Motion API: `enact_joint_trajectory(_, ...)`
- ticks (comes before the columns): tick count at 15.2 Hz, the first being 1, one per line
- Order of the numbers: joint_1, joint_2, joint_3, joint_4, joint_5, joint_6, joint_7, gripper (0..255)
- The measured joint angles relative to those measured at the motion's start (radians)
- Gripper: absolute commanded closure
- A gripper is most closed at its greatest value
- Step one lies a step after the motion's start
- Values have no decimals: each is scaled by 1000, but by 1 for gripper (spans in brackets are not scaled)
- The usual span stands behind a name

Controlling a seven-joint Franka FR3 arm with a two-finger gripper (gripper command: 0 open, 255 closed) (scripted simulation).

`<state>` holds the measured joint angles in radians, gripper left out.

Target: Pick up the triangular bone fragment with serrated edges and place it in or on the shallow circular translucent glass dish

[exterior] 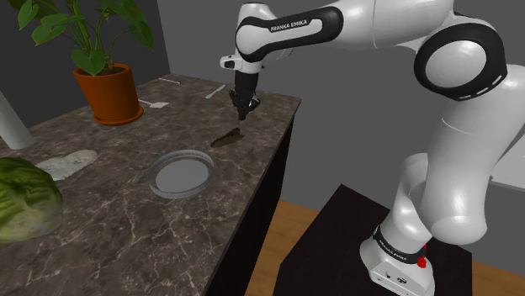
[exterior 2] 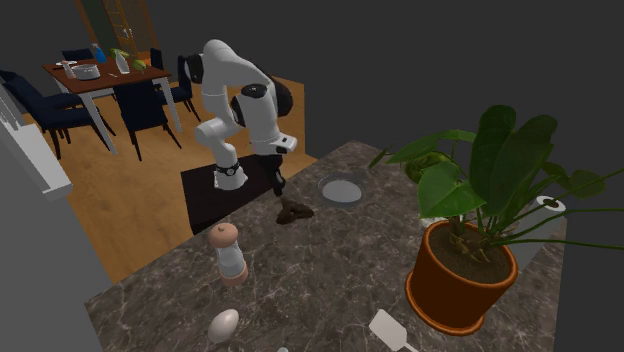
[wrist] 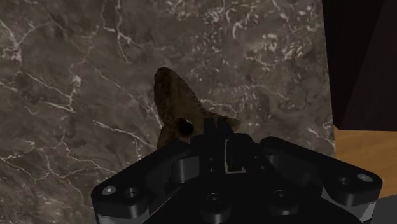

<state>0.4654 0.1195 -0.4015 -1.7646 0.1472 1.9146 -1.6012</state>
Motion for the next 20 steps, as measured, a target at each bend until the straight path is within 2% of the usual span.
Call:
enact_joint_trajectory(1,13,9,10,7,2,4,23,255)
enact_joint_trajectory(2,13,10,11,7,2,4,23,0)
enact_joint_trajectory(4,9,26,9,21,2,-1,13,0)
enact_joint_trajectory(8,-22,159,4,122,13,-26,-53,0)
enact_joint_trajectory(16,-26,205,10,76,26,53,-73,0)
enact_joint_trajectory(20,-26,207,11,71,27,62,-73,0)
